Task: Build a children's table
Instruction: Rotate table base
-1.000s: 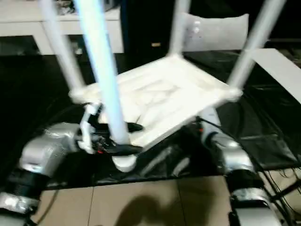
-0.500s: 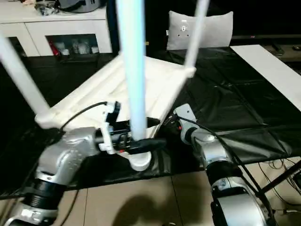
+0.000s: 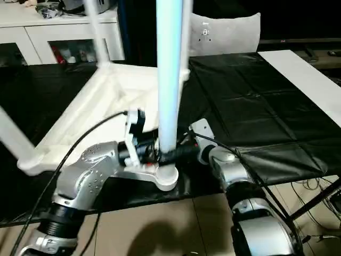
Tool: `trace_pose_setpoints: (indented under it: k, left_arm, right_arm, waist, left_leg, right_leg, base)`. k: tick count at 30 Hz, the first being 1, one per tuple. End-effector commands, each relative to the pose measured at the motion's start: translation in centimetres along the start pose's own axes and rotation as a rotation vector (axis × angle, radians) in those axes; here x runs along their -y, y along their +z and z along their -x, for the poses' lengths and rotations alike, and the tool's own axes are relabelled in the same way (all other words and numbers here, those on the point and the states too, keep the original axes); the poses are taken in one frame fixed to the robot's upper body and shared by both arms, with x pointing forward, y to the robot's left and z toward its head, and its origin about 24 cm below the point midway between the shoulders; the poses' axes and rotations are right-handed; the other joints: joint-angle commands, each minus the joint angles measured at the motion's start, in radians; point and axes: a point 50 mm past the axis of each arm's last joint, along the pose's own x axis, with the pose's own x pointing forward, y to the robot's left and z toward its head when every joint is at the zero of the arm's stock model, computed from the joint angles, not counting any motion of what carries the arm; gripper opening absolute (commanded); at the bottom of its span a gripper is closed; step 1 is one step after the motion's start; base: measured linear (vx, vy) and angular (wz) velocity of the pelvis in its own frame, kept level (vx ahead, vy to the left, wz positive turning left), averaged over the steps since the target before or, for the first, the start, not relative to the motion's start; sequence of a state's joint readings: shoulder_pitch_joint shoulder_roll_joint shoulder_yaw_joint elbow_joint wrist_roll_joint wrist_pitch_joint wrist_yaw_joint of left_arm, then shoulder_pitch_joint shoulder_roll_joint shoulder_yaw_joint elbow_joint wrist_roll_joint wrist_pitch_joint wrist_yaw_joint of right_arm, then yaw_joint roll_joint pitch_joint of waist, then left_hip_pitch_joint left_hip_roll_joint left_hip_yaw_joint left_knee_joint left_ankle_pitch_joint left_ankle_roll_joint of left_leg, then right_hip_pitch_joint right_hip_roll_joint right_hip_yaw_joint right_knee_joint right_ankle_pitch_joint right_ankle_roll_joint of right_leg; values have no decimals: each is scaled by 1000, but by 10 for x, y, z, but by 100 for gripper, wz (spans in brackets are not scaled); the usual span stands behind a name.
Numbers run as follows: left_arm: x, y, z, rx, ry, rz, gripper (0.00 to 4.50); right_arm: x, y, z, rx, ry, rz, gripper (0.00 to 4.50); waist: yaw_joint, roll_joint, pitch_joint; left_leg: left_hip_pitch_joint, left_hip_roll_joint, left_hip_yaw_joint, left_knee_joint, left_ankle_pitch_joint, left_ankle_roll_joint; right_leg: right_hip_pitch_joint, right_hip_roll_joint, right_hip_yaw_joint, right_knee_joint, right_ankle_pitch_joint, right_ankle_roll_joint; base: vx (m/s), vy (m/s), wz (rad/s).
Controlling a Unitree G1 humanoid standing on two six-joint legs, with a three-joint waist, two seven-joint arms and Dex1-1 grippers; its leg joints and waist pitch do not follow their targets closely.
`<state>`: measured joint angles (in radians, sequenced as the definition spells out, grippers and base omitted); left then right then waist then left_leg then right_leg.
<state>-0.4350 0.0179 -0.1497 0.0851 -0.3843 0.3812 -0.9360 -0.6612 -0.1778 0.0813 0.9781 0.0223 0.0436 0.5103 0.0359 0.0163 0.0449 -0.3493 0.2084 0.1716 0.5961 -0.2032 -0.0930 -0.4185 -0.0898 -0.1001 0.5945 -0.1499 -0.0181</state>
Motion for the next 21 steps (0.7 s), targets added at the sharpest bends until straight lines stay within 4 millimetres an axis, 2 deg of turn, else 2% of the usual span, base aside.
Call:
trace_pose_setpoints:
  k: [1,2,5,6,7,10,12,14,16,18,19,21]
  left_arm:
    - [-1,4,-11,8,15,-35,449]
    - [-9,5,-11,12,90,-72,449]
    - [-16,5,-10,11,148,-106,449]
    - [-24,7,-9,21,222,-150,449]
    - [-25,7,-9,20,230,-153,449]
    - [-38,6,-8,0,362,-221,449]
    - [-42,2,-9,-33,408,-251,449]
    - [-43,0,-9,-48,428,-264,449]
    - [-47,-12,-9,-122,490,-316,449]
    - [-47,-23,-7,-164,499,-339,449]
    - [-47,-26,-6,-173,498,-337,449]
    - [-46,-29,-3,-175,488,-326,449]
  right_arm:
    - [-20,6,-10,14,89,17,450]
    - [-12,7,-8,28,43,13,450]
    - [-5,7,-4,36,18,6,450]
    - [7,5,2,44,-26,2,450]
    - [8,5,3,45,-29,0,450]
    - [32,-1,21,60,-102,-18,450]
    - [40,-3,28,71,-113,-44,450]
    - [42,-4,31,78,-112,-60,450]
    - [47,-8,42,98,-114,-65,450]
    - [46,-13,51,110,-110,-57,450]
    - [43,-15,54,116,-97,-52,450]
    - [39,-16,57,126,-75,-46,450]
  waist:
    - [13,-12,-58]
    - [15,-14,-58]
    - [18,-14,-58]
    - [21,-15,-59]
    - [20,-17,-58]
    - [29,-15,-60]
    - [38,-14,-61]
    - [40,-18,-63]
    - [42,-19,-63]
    - [48,-16,-64]
    - [50,-19,-63]
    - [54,-18,-63]
  left_leg:
    - [-12,12,2,-72,-219,70]
    - [-12,12,2,-71,-213,72]
    - [-11,13,2,-72,-212,73]
    - [-12,12,2,-71,-213,74]
    - [-12,10,3,-71,-213,75]
    - [-10,10,3,-68,-211,75]
    - [-10,10,3,-68,-198,80]
    - [-15,10,2,-68,-180,86]
    - [-14,9,3,-65,-177,99]
    - [-15,8,2,-66,-176,102]
    - [-15,7,2,-66,-177,103]
    - [-16,9,1,-68,-188,99]
  right_leg:
    - [64,-49,41,-80,-374,-181]
    - [64,-48,42,-79,-359,-185]
    - [64,-49,42,-79,-357,-184]
    - [66,-51,41,-81,-361,-179]
    - [65,-49,41,-83,-366,-173]
    - [64,-50,41,-83,-379,-161]
    - [66,-49,41,-82,-362,-156]
    - [70,-49,40,-76,-334,-160]
    - [68,-46,40,-79,-323,-153]
    - [69,-47,39,-81,-340,-136]
    - [68,-47,38,-86,-355,-129]
    - [68,-49,37,-89,-378,-125]
  base:
    - [0,0,0]
    - [0,0,0]
    - [0,0,0]
    - [0,0,0]
    - [0,0,0]
    - [0,0,0]
    - [0,0,0]
    - [0,0,0]
    - [0,0,0]
    - [0,0,0]
    - [0,0,0]
    - [0,0,0]
